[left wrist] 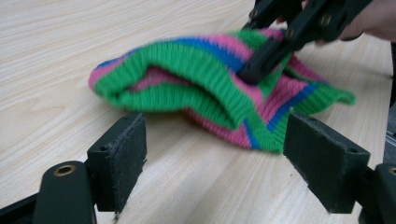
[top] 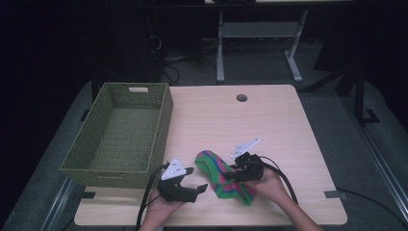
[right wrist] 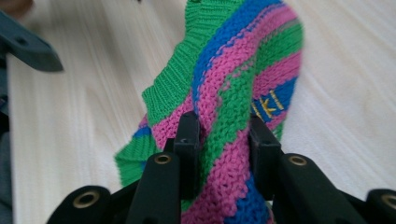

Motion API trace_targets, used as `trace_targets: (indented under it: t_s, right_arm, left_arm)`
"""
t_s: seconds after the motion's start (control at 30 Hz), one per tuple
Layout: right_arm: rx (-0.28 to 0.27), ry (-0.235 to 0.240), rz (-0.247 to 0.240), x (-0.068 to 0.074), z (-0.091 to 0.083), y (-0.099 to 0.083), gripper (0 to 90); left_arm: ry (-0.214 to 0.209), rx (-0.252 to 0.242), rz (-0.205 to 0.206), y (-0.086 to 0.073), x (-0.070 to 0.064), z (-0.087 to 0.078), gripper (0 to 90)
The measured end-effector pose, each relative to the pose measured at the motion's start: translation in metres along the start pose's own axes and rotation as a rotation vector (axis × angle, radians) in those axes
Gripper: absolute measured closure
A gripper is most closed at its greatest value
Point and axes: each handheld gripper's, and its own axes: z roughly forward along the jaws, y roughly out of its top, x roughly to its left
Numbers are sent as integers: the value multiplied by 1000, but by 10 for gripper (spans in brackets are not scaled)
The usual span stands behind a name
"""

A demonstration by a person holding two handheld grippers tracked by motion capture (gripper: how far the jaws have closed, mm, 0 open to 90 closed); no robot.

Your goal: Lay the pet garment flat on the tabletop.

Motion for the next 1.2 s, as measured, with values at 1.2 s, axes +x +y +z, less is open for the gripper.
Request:
trace_targets:
  t_s: [1.2]
  right_arm:
    - [-49, 28, -165, 32, -30, 19, 614]
  left_arm:
    - [11, -6, -10, 0, 3, -1, 211]
